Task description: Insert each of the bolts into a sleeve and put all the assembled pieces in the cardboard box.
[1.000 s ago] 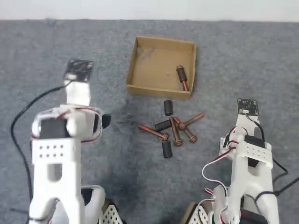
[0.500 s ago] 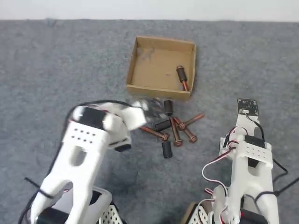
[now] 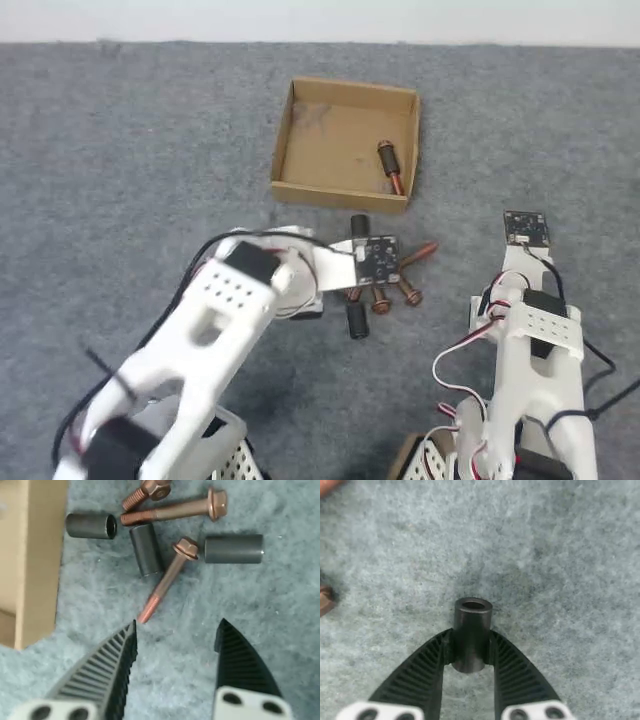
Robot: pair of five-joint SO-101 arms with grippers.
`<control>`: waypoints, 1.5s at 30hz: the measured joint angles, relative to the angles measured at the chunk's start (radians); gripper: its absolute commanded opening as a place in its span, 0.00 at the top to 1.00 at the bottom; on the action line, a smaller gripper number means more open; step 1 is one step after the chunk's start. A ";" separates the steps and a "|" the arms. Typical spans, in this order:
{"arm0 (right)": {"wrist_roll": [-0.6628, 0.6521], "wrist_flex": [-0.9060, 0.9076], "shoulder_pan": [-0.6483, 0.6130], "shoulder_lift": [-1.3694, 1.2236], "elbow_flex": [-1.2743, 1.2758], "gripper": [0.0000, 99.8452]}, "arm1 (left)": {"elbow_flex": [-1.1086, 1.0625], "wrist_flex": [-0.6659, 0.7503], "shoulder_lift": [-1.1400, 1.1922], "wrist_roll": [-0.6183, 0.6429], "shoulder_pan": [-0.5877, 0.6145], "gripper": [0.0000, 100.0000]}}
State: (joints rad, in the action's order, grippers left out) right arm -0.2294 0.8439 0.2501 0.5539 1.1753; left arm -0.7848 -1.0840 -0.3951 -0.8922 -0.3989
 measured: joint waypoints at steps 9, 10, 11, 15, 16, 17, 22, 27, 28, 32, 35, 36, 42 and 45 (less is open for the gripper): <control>-0.012 0.000 0.000 0.000 0.000 0.99 | 0.252 -0.006 0.365 0.002 -0.034 0.76; -0.012 0.000 0.000 0.000 0.000 0.99 | 0.265 -0.006 0.393 0.000 -0.043 0.76; -0.012 0.000 0.000 0.000 0.000 0.99 | 0.276 -0.006 0.417 -0.003 -0.051 0.76; -0.012 0.000 0.000 0.000 0.000 0.99 | 0.282 -0.006 0.445 -0.005 -0.060 0.76; -0.012 0.000 0.000 0.000 0.000 0.99 | 0.285 -0.006 0.445 -0.005 -0.066 0.76; -0.012 0.000 0.000 0.000 0.000 0.99 | 0.285 -0.006 0.445 -0.005 -0.066 0.76; -0.012 0.000 0.000 0.000 0.000 0.99 | 0.285 0.006 0.459 -0.005 -0.063 0.76; -0.012 0.000 0.000 0.000 0.000 0.99 | 0.310 -0.015 0.537 -0.009 -0.064 0.76; -0.012 0.000 0.000 0.000 0.000 0.99 | 0.331 -0.021 0.552 -0.006 -0.066 0.76; -0.012 0.000 0.000 0.000 0.000 0.99 | 0.405 -0.063 0.631 -0.006 -0.064 0.76; -0.012 0.000 0.000 0.000 0.000 0.99 | 0.468 -0.078 0.709 -0.006 -0.066 0.76; -0.012 0.000 0.000 0.000 0.000 0.99 | 0.493 -0.092 0.732 -0.008 -0.066 0.76; -0.012 0.000 0.000 0.000 0.000 0.99 | 0.664 -0.221 0.853 -0.006 -0.066 0.80; -0.012 0.000 0.000 0.000 0.000 0.99 | 0.710 -0.253 0.888 -0.005 -0.066 0.86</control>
State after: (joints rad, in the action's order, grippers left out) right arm -0.2417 0.8439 0.2501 0.5539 1.1753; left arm -0.0744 -1.3372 0.4933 -0.8968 -0.4649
